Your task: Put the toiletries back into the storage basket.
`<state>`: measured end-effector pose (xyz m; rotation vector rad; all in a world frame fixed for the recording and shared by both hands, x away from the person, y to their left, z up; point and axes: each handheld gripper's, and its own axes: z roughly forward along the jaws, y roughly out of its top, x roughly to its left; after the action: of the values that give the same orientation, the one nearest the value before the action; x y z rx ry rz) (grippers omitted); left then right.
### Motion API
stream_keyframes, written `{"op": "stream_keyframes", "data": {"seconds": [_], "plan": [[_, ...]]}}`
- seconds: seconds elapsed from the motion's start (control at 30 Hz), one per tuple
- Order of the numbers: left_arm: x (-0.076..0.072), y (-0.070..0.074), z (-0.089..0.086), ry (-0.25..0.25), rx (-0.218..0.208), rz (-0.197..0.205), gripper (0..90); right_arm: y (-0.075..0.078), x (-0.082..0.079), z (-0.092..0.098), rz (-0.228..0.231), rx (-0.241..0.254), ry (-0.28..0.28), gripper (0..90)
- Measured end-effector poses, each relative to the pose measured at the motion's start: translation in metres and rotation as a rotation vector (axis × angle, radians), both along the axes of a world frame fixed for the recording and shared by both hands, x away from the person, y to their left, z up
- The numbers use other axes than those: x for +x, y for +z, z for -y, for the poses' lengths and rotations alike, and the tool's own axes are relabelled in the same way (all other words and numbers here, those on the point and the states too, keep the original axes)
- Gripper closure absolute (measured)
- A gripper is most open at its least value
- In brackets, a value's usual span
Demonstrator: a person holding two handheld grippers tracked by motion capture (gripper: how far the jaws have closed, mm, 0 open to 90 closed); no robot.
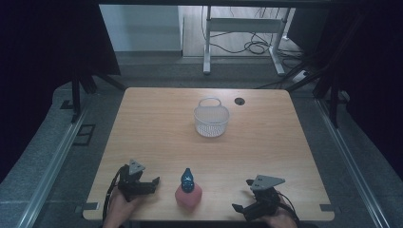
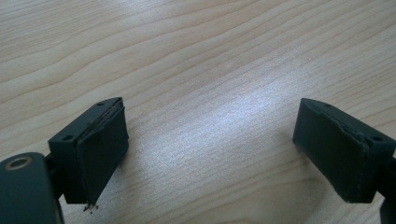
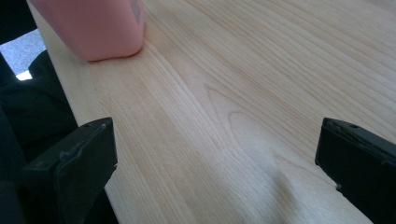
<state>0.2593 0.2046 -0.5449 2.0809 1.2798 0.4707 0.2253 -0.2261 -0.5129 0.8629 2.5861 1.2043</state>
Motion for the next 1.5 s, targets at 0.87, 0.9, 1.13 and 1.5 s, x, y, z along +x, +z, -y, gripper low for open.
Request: {"op": "stream_keyframes", "data": {"seconds": [0.87, 0.9, 1.13, 1.5], "plan": [[0.000, 0.000, 0.000, -0.001, 0.001, 0.001, 10.0, 0.024, 0.005, -0.047, 0.032, 0.074, 0.099, 4.9], [0.000, 0.000, 0.000, -0.001, 0.001, 0.001, 10.0, 0.025, 0.005, -0.049, 0.031, 0.075, 0.102, 5.0], [0.000, 0.000, 0.000, -0.001, 0.001, 0.001, 10.1, 0.032, 0.006, -0.059, 0.030, 0.076, 0.132, 7.0], [0.000, 0.000, 0.000, 0.000, 0.000, 0.000, 10.0, 0.041, 0.007, -0.075, 0.033, 0.079, 0.175, 12.2]]}}
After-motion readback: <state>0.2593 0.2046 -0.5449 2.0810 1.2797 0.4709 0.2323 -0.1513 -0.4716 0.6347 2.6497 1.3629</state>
